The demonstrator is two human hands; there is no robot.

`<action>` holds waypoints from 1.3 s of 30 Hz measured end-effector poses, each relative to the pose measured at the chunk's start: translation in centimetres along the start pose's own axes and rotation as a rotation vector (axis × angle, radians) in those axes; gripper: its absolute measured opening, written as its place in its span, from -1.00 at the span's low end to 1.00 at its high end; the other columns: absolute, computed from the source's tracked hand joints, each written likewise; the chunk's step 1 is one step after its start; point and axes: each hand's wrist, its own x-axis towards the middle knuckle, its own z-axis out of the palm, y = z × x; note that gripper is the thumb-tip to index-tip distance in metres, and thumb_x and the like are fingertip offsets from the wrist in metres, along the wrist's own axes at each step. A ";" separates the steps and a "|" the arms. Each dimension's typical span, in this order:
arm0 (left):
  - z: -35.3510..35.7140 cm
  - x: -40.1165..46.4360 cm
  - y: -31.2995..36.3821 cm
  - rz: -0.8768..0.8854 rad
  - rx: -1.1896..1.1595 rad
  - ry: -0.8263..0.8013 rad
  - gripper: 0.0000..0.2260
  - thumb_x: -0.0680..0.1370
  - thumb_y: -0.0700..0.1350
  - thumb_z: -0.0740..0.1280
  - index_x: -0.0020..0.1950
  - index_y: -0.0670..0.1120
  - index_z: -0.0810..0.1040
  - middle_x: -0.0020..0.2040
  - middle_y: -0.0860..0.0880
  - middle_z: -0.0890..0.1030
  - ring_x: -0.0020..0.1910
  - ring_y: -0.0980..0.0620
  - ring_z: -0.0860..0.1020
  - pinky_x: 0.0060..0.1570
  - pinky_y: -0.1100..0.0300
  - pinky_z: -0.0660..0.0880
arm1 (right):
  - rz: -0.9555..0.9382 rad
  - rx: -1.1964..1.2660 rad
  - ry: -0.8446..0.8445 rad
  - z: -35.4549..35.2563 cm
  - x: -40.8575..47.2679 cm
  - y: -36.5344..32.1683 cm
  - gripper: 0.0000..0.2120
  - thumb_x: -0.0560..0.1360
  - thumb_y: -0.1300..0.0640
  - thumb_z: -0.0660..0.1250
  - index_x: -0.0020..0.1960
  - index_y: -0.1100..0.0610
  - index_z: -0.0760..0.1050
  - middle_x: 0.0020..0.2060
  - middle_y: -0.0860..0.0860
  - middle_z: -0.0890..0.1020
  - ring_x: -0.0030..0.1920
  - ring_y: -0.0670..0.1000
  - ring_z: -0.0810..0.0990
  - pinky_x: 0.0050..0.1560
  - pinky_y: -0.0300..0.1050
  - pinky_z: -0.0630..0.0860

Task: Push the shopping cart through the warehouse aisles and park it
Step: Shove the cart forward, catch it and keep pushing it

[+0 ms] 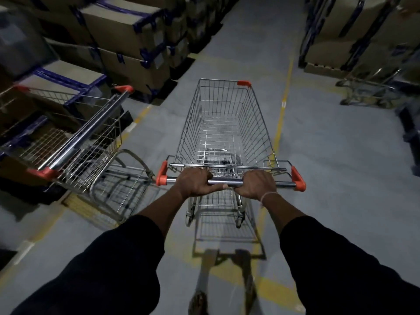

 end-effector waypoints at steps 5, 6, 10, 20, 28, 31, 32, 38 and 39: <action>-0.4 7.8 -1.9 -0.046 0.000 -0.007 -0.29 0.47 0.60 0.08 -0.34 -0.03 0.52 -0.48 0.04 0.48 -0.42 0.02 0.53 -0.32 0.19 0.35 | -0.058 -0.043 0.006 -2.4 8.1 3.0 -0.48 0.40 -0.36 0.32 -0.02 0.09 0.64 -0.02 0.10 0.71 0.01 0.17 0.67 -0.07 -0.06 0.48; -0.5 9.4 -2.2 -0.061 -0.006 -0.007 -0.30 0.48 0.59 0.09 -0.37 -0.03 0.48 -0.49 0.05 0.45 -0.42 0.02 0.51 -0.31 0.18 0.35 | -0.068 -0.045 0.007 -2.9 9.9 3.6 -0.49 0.40 -0.36 0.32 -0.04 0.09 0.64 -0.03 0.09 0.71 0.00 0.17 0.67 -0.08 -0.06 0.47; -0.7 16.0 -4.0 -0.107 -0.036 0.018 -0.32 0.49 0.58 0.10 -0.40 -0.01 0.42 -0.50 0.06 0.43 -0.45 0.04 0.48 -0.31 0.17 0.42 | -0.131 -0.061 0.033 -5.1 17.3 6.0 -0.55 0.39 -0.34 0.33 -0.13 0.06 0.57 -0.08 0.09 0.71 -0.04 0.16 0.67 -0.09 -0.07 0.48; -1.2 27.8 -6.8 -0.315 -0.051 0.059 -0.32 0.49 0.56 0.13 -0.38 -0.03 0.50 -0.50 0.06 0.46 -0.51 0.14 0.44 -0.40 0.22 0.33 | -0.359 -0.137 0.089 -9.3 32.8 10.7 -0.38 0.44 -0.44 0.26 0.04 0.09 0.65 0.05 0.10 0.71 0.08 0.18 0.67 0.04 -0.04 0.52; -1.6 33.1 -9.3 -0.452 -0.050 0.091 -0.25 0.45 0.62 0.02 -0.34 -0.03 0.52 -0.49 0.06 0.46 -0.47 0.07 0.47 -0.36 0.19 0.30 | -0.501 -0.159 0.108 -12.7 41.2 10.6 -0.35 0.41 -0.49 0.26 0.07 0.07 0.64 0.05 0.08 0.71 0.08 0.17 0.67 -0.02 -0.05 0.50; -1.8 34.9 -10.9 -0.492 -0.042 0.107 -0.30 0.49 0.57 0.08 -0.36 -0.04 0.50 -0.50 0.06 0.42 -0.48 0.06 0.46 -0.38 0.19 0.30 | -0.535 -0.175 0.090 -13.9 44.4 9.8 -0.46 0.41 -0.41 0.31 -0.01 0.07 0.64 -0.05 0.06 0.72 -0.02 0.14 0.67 -0.06 -0.07 0.50; -2.0 35.4 -11.4 -0.504 -0.033 0.111 -0.30 0.49 0.57 0.07 -0.37 -0.04 0.50 -0.50 0.06 0.42 -0.49 0.07 0.45 -0.38 0.19 0.30 | -0.546 -0.180 0.086 -14.2 45.5 9.4 -0.47 0.41 -0.39 0.32 -0.04 0.07 0.65 -0.08 0.05 0.71 -0.04 0.13 0.66 -0.05 -0.08 0.52; -2.2 39.0 -15.8 -0.577 -0.013 0.128 -0.30 0.48 0.57 0.04 -0.40 -0.02 0.45 -0.50 0.04 0.45 -0.50 0.03 0.47 -0.38 0.18 0.44 | -0.666 -0.234 0.144 -16.5 52.6 7.1 -0.47 0.42 -0.40 0.32 -0.02 0.07 0.64 -0.04 0.06 0.72 -0.01 0.14 0.67 -0.07 -0.08 0.50; -2.3 39.6 -16.5 -0.596 -0.012 0.127 -0.33 0.50 0.56 0.07 -0.40 -0.01 0.44 -0.50 0.04 0.45 -0.49 0.02 0.47 -0.37 0.18 0.45 | -0.686 -0.246 0.148 -17.0 53.8 6.7 -0.47 0.43 -0.39 0.31 0.00 0.07 0.65 -0.04 0.06 0.72 0.01 0.14 0.67 -0.06 -0.08 0.50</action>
